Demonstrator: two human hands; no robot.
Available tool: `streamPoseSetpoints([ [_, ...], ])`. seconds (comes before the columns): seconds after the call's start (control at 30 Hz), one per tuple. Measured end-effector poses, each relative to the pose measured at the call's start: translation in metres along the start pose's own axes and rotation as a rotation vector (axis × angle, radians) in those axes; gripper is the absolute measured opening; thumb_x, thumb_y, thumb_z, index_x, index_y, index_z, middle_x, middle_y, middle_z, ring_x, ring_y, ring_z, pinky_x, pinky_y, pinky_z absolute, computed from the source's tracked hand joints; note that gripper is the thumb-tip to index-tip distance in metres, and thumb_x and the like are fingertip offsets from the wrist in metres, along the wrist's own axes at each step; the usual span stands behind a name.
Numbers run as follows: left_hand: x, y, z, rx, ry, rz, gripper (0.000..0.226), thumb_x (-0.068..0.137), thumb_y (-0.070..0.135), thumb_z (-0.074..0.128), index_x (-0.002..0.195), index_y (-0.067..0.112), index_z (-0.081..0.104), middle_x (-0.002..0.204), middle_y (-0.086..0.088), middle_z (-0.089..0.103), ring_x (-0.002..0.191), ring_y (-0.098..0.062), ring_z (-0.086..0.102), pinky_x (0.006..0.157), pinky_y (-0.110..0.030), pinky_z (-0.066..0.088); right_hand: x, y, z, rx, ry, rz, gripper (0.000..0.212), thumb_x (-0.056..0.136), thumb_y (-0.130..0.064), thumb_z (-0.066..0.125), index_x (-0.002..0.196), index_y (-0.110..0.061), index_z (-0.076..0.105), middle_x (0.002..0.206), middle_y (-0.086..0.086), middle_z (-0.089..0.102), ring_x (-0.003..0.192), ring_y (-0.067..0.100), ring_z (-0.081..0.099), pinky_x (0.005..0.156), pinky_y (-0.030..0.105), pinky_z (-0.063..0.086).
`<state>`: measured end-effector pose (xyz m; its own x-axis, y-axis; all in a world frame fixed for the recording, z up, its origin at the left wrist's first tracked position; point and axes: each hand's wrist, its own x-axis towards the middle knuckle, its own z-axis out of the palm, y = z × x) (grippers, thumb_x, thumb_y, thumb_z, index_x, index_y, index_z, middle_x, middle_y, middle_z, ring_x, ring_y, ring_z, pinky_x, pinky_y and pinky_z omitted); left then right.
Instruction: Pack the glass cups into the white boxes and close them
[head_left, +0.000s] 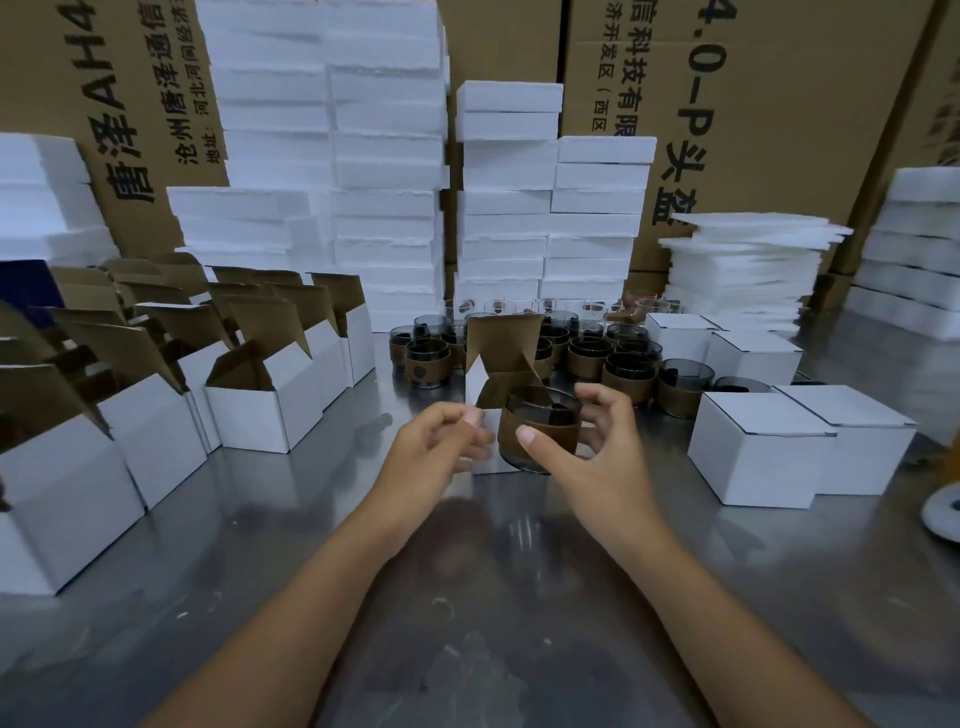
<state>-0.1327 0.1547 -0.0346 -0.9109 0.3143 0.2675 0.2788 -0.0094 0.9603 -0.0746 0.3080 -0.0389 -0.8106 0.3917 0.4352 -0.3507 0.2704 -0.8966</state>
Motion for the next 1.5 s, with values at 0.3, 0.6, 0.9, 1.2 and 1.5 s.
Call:
streamPoseSetpoints([
  [0.3, -0.008, 0.002, 0.0, -0.115, -0.246, -0.057, 0.054, 0.071, 0.054, 0.058, 0.111, 0.018, 0.065, 0.083, -0.003, 0.064, 0.067, -0.011, 0.057, 0.06, -0.024, 0.049, 0.001, -0.01, 0.0, 0.352, -0.144, 0.215, 0.045, 0.069, -0.033, 0.071, 0.108, -0.014, 0.06, 0.086, -0.005, 0.074, 0.082, 0.009, 0.07, 0.073, 0.028, 0.054],
  [0.6, -0.007, -0.003, -0.002, -0.122, -0.264, -0.026, 0.036, 0.07, 0.045, 0.066, 0.093, 0.02, 0.059, 0.074, 0.004, 0.064, 0.067, -0.012, 0.057, 0.063, -0.025, 0.05, 0.003, -0.01, -0.002, 0.382, -0.248, 0.284, 0.023, 0.094, -0.027, 0.049, 0.101, -0.015, 0.067, 0.086, 0.002, 0.072, 0.082, 0.012, 0.067, 0.068, 0.027, 0.053],
  [0.9, -0.006, -0.006, -0.002, -0.136, -0.237, -0.008, 0.048, 0.068, 0.04, 0.068, 0.107, 0.013, 0.06, 0.083, 0.0, 0.07, 0.074, -0.012, 0.065, 0.077, -0.033, 0.054, -0.001, -0.016, -0.003, 0.369, -0.278, 0.256, 0.049, 0.067, -0.048, 0.064, 0.113, -0.032, 0.064, 0.105, -0.003, 0.071, 0.091, 0.01, 0.067, 0.069, 0.025, 0.052],
  [1.2, -0.007, -0.003, -0.001, -0.175, -0.349, -0.081, 0.046, 0.08, 0.052, 0.055, 0.115, 0.024, 0.065, 0.106, -0.001, 0.071, 0.095, -0.018, 0.068, 0.079, -0.027, 0.051, -0.005, -0.014, -0.002, 0.228, -0.119, 0.113, 0.053, 0.061, -0.025, 0.083, 0.11, -0.026, 0.061, 0.1, -0.005, 0.07, 0.089, 0.0, 0.065, 0.072, 0.014, 0.05],
  [1.5, -0.007, -0.001, 0.002, -0.275, -0.477, -0.135, 0.052, 0.083, 0.057, 0.049, 0.129, 0.032, 0.054, 0.124, -0.006, 0.063, 0.112, -0.024, 0.061, 0.094, -0.038, 0.05, -0.014, -0.009, 0.006, -0.201, -0.056, -0.202, 0.07, 0.061, -0.021, 0.086, 0.12, -0.029, 0.048, 0.115, -0.009, 0.043, 0.105, -0.013, 0.042, 0.083, 0.0, 0.033],
])
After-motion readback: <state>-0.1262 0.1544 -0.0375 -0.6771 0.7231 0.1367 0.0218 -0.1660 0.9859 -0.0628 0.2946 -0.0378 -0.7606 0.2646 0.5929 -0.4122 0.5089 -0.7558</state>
